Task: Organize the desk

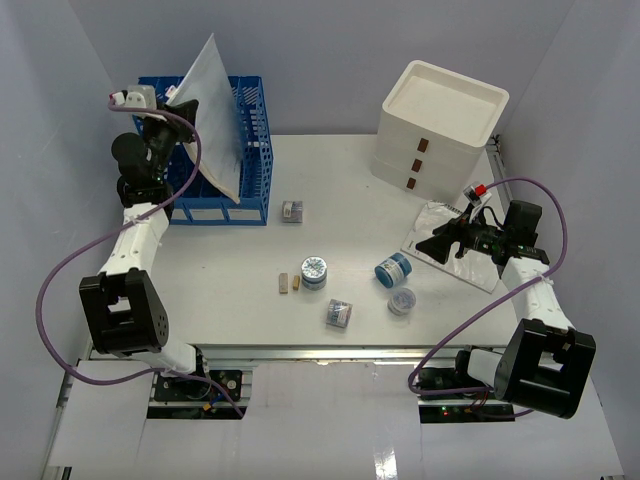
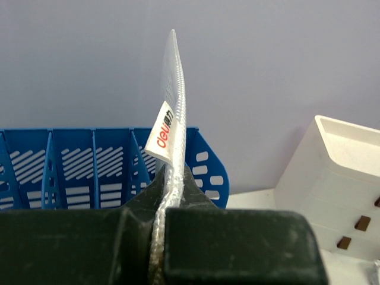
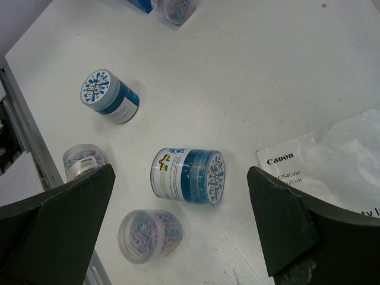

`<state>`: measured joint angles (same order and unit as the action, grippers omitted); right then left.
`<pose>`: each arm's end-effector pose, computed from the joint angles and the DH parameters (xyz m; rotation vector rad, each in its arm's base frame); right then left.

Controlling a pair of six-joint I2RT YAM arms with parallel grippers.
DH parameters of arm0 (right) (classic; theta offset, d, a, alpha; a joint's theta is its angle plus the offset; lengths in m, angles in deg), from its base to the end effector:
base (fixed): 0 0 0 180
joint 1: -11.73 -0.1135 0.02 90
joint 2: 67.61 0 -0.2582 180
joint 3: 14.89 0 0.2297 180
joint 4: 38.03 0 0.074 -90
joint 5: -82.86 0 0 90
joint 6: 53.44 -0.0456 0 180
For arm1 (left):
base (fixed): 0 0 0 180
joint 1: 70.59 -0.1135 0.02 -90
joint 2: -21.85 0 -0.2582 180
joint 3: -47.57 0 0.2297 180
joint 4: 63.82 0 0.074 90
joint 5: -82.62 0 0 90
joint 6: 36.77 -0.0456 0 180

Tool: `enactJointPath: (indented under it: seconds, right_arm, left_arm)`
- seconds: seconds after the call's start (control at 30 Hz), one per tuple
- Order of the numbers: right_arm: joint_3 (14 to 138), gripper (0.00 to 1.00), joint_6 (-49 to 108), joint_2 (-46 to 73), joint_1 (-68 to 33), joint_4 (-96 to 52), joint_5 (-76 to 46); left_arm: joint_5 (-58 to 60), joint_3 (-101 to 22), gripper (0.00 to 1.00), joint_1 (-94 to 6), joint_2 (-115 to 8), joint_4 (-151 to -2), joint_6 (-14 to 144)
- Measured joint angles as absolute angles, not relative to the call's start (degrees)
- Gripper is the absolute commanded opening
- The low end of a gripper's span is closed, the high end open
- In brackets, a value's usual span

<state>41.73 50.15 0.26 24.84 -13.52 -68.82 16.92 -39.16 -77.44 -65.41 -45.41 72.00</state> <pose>0.2288 -0.0121 0.2520 -0.5764 1.8570 0.8603 0.3471 0.0228 0.4048 0.0830 1.2974 -0.4447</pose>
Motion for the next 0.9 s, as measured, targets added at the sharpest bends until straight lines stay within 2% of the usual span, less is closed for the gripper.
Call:
enactJointPath:
  seconds: [0.13,0.37,0.73,0.8,0.87,0.9]
  right_arm:
    - [41.73,0.99,50.2,0.25,24.84,-13.54,-68.81]
    - [41.73,0.99,50.3,0.25,24.84,-13.52,-68.81]
    - [41.73,0.99,50.3,0.25,24.84,-13.52,-68.81]
    - [41.73,0.99,50.32,0.25,24.84,-13.5,-68.81]
    - [41.73,0.99,50.32,0.25,24.84,-13.5,-68.81]
    - [41.73,0.99,50.32,0.25,24.84,-13.5,-68.81]
  left_arm:
    - [16.0,-35.12,0.0,-77.44,-65.51,-36.78,72.85]
    - [16.42,-34.69,0.0,-77.36,-66.06,-30.23,71.57]
    - [20.25,-34.11,0.0,-76.8,-66.83,-28.81,67.73]
    - [20.39,-33.07,0.11,-76.73,-66.83,-28.77,68.03]
    - [20.5,-32.08,0.16,-76.72,-66.83,-29.0,68.82]
    - [20.55,-31.84,0.26,-76.72,-66.83,-29.17,69.08]
